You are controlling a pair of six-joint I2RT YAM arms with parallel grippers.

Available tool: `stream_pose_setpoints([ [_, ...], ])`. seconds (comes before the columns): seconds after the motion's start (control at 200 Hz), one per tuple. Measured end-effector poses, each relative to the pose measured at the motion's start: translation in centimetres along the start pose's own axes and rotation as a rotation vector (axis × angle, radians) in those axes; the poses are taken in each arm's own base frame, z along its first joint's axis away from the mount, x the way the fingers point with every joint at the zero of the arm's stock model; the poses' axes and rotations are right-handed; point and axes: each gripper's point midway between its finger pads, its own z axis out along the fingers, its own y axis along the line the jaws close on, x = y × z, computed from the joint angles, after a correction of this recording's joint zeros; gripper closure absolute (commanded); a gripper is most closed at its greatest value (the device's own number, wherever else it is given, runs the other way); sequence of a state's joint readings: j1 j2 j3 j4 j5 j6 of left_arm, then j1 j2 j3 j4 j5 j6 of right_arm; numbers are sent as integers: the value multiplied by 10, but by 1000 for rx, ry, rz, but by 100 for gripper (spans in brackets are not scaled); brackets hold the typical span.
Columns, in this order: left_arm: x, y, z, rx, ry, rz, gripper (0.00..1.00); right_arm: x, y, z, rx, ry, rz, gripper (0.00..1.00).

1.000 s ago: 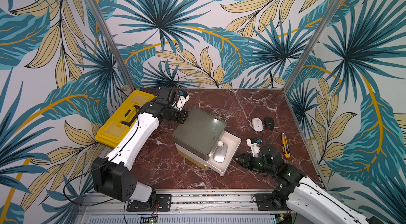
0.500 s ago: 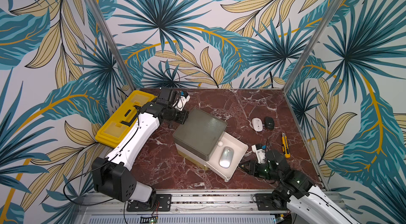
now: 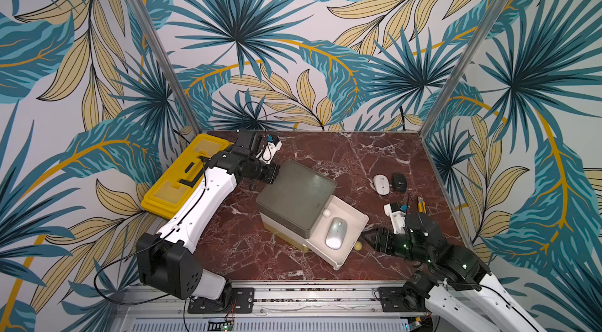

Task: Take the mice out of the drawer
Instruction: Open the drawer in the storage box.

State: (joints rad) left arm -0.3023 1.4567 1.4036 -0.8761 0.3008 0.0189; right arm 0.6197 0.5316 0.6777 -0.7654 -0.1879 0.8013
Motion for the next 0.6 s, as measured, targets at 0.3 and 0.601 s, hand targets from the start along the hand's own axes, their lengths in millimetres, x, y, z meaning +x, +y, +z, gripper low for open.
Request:
stream_pose_setpoints([
  [0.3,0,0,0,2,0,0,100,-20,50,29,78,114,-168,42],
  [0.601,0,-1,-1,3,-2,0,100,-8,74,71,210,149,-292,24],
])
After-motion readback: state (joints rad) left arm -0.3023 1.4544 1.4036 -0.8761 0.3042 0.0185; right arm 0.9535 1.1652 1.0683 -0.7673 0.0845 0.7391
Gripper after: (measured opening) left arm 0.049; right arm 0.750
